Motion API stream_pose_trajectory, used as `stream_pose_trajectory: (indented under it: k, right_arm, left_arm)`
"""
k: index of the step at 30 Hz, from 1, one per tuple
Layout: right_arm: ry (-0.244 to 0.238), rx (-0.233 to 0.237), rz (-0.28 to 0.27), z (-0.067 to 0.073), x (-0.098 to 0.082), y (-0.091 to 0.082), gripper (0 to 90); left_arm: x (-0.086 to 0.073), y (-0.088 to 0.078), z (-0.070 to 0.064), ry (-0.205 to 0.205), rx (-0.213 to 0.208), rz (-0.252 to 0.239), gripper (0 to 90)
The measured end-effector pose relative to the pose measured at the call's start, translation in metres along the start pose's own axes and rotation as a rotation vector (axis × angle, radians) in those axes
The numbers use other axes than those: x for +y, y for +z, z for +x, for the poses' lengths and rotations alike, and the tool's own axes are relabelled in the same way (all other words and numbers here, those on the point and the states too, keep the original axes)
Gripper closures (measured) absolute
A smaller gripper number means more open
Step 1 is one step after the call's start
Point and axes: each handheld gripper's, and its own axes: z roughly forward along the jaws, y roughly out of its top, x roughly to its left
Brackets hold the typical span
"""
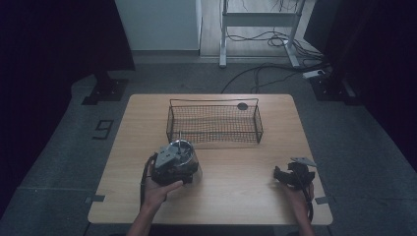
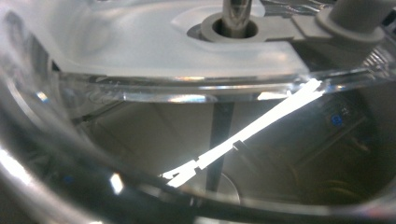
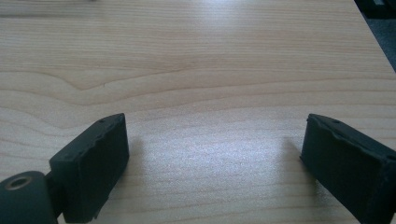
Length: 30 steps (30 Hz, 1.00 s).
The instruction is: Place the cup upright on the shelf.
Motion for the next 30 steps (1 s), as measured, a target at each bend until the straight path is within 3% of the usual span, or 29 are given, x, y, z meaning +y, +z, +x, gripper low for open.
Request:
stream_pose_trajectory:
  k: [30]
  right_arm:
    - [0.000,0.001,0.000,0.000,0.000,0.000,7.6]
  left_arm:
    - [0.037,0.003,0.011,0.005,0.013,-0.043,4.1]
